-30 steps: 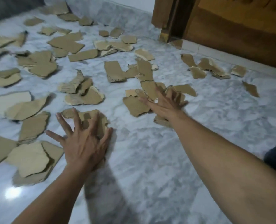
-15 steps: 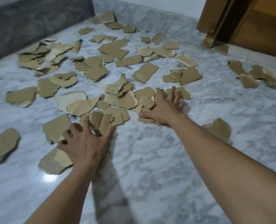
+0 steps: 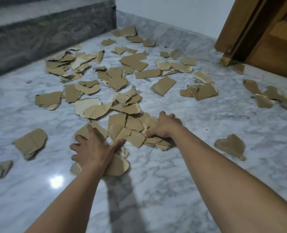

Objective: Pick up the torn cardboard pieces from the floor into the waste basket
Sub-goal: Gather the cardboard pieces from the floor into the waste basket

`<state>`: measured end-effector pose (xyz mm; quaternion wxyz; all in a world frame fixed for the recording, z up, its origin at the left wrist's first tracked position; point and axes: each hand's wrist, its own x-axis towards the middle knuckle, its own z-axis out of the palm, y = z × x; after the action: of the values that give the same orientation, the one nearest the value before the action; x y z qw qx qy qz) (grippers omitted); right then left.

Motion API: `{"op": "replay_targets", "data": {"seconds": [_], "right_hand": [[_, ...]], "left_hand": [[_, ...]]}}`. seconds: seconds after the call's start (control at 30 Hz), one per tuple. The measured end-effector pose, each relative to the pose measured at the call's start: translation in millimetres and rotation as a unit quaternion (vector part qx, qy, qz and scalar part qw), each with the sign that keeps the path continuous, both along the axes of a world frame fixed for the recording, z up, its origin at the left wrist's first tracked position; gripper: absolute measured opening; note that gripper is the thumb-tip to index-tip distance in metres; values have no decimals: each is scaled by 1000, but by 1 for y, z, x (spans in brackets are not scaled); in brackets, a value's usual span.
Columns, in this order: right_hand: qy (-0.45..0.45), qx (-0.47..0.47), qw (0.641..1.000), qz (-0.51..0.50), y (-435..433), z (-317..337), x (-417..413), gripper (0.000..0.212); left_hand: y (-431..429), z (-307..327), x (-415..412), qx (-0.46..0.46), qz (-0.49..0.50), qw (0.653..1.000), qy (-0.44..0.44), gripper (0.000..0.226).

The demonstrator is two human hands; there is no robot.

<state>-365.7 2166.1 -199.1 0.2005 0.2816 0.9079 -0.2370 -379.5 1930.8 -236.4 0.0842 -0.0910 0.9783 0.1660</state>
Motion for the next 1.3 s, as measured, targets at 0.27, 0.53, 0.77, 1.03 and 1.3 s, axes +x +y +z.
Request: {"op": "replay_targets", "data": {"seconds": [0.27,0.53,0.77,1.03,1.3], "right_hand": [[56,-50,997,-11,-54,-7,7,81],[61,17,998,-31,-75,-14,-3,102],[140,80,985,69,-135,-38,1,70],[170,-33,984,32,-150,-32,35,48],[284,-111,951,-53,-155,-36,69,36]], "left_hand": [[-14,5,5,21,-9,999,-25,106],[-65,-9,19,42,-37,998,4,142],[-51,-34,29,-9,-30,990,134,93],[-47,-25,28,47,-42,990,123,90],[-52,-7,41,128,-46,990,37,81]]}}
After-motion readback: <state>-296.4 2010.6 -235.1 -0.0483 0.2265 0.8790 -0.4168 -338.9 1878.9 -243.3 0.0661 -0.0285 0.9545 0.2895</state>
